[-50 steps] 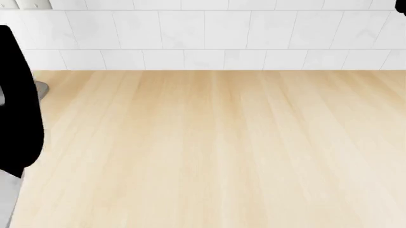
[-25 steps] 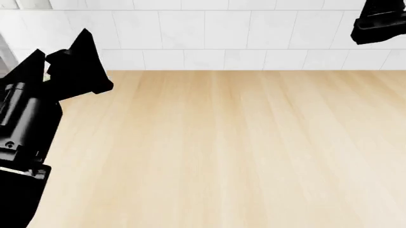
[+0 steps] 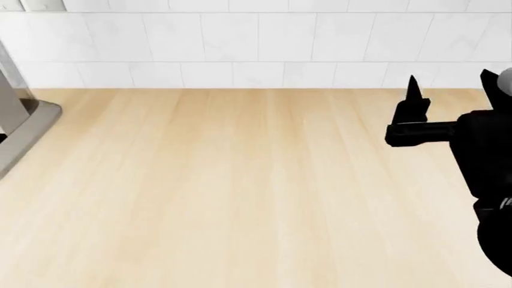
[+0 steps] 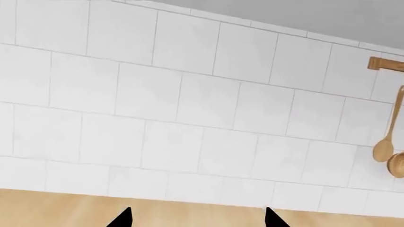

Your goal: Pick and place the shaker into the drawer. Then close the cabinet.

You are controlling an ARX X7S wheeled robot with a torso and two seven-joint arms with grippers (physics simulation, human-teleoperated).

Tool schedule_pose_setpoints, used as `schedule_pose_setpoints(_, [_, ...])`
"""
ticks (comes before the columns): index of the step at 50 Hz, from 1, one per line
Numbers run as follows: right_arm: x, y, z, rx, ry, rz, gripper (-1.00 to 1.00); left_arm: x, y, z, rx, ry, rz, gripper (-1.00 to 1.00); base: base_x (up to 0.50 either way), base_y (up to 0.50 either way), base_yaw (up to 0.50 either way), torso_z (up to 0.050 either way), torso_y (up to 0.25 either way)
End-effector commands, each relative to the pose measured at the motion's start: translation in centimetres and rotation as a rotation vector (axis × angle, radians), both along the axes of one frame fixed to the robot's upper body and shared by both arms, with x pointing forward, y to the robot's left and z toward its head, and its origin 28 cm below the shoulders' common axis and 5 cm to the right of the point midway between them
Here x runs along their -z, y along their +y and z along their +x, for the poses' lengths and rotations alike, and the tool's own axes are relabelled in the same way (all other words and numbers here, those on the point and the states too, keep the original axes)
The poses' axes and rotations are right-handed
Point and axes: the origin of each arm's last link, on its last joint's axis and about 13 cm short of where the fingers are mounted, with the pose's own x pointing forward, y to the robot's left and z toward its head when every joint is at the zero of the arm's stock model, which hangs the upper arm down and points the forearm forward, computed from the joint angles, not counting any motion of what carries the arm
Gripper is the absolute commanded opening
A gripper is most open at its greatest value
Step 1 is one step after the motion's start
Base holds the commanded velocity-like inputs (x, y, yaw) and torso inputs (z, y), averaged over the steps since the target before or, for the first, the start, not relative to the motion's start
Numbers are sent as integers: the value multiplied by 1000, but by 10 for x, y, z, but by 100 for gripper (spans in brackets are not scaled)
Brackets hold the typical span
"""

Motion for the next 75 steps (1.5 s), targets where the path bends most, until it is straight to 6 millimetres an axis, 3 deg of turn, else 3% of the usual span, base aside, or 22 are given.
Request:
schedule_pose_setpoints(1, [5, 1, -9, 2, -17, 6, 100, 66, -37, -3, 243, 394, 224, 100, 0, 0, 0, 0, 0])
schedule_pose_setpoints(18, [9, 6, -6, -17, 5, 11, 100, 67, -37, -5, 260, 406, 212, 100, 0, 22, 0, 0, 0])
schedule_pose_setpoints(50, [8, 10, -3, -27, 19, 12, 100, 70, -38, -8, 272, 418, 205, 100, 4, 497, 0, 0, 0])
schedule_pose_setpoints(75, [12, 12, -1, -28, 31, 16, 100, 75, -38, -9, 276, 428, 200, 100, -234, 502, 0, 0, 0])
